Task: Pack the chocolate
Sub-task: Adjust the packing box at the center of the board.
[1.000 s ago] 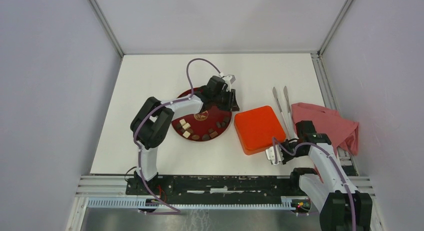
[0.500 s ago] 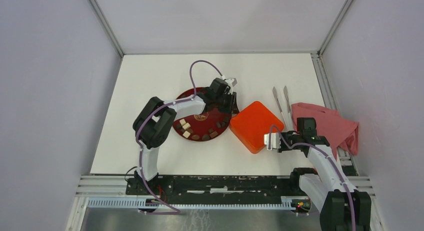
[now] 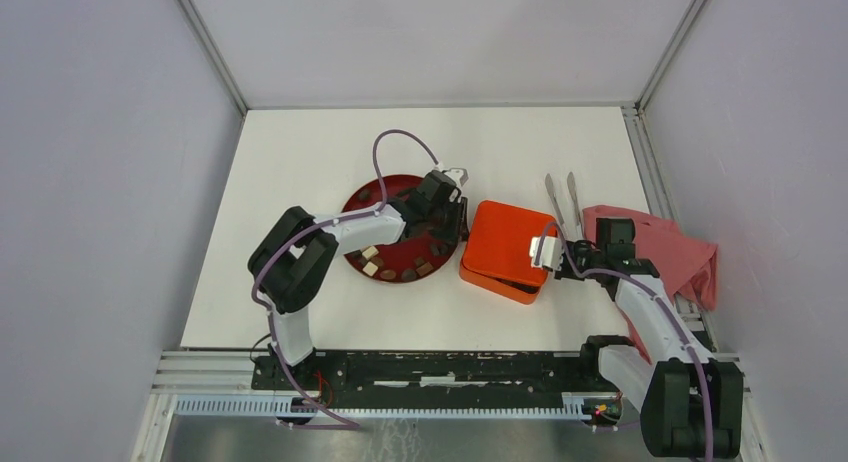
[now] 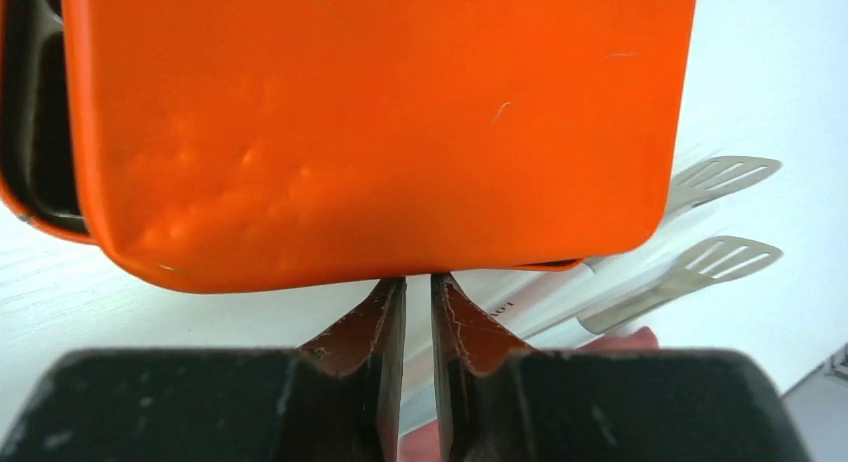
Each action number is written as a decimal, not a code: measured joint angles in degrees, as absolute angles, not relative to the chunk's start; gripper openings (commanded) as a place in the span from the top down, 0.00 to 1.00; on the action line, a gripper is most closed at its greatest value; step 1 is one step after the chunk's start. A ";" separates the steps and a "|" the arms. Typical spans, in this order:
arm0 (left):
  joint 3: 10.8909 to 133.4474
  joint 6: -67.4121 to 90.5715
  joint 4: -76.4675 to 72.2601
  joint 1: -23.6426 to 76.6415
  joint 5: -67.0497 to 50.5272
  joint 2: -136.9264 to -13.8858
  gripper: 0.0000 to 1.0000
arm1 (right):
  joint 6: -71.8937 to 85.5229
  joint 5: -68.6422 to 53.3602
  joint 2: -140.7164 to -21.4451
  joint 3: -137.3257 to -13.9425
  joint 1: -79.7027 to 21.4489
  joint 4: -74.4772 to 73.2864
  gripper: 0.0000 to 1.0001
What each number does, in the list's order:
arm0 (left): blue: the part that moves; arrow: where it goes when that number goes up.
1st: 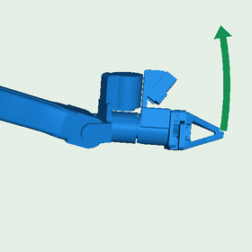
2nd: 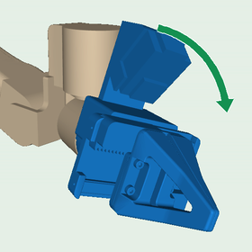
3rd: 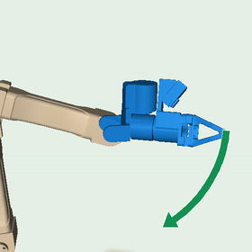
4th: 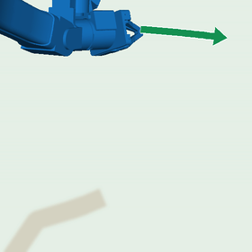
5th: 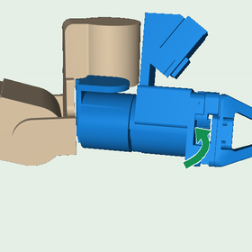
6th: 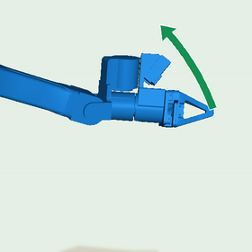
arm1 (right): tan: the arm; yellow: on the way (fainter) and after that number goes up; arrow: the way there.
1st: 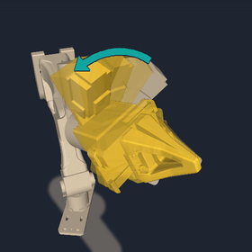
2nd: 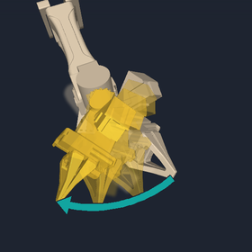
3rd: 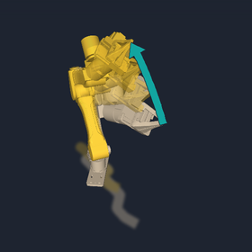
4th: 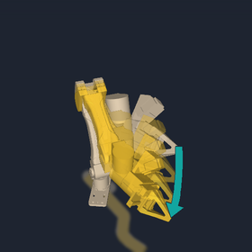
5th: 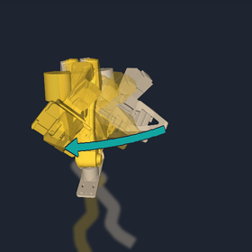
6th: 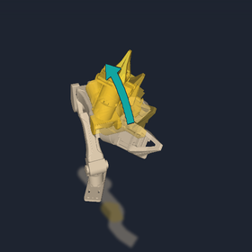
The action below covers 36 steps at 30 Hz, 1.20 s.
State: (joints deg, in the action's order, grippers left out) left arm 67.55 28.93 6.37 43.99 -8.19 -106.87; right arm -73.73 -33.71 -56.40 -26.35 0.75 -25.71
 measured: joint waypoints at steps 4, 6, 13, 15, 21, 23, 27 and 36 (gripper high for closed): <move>67.55 29.43 7.64 44.97 -6.90 -106.39 0.62 | -73.38 -32.36 -55.20 -26.89 1.26 -25.71 0.78; 67.55 29.50 7.86 45.36 -6.44 -106.30 0.62 | -73.97 -32.18 -54.76 -26.89 1.87 -26.44 0.77; 67.64 29.50 10.02 45.63 -5.58 -106.00 0.61 | -78.35 -31.81 -53.56 -26.55 3.90 -31.86 0.77; 67.66 29.47 10.83 45.63 -4.91 -105.67 0.61 | -79.33 -31.88 -53.23 -26.22 3.92 -33.36 0.76; 68.73 29.45 13.26 45.60 -2.61 -104.36 0.59 | -79.44 -31.75 -51.59 -26.28 4.34 -37.08 0.75; 68.79 29.45 14.00 45.63 -1.54 -103.28 0.58 | -77.65 -31.07 -51.40 -27.09 5.26 -38.28 0.75; 68.62 29.43 14.90 45.63 0.54 -100.16 0.51 | -71.99 -29.93 -52.10 -31.73 8.43 -39.64 0.70; 56.31 30.59 5.65 45.60 -0.93 -83.35 0.15 | -50.76 -39.40 -55.92 -39.83 12.05 -35.33 0.28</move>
State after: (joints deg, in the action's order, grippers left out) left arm 56.31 30.59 5.65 45.60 -0.93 -83.35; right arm -50.76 -39.40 -55.92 -39.83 12.05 -35.33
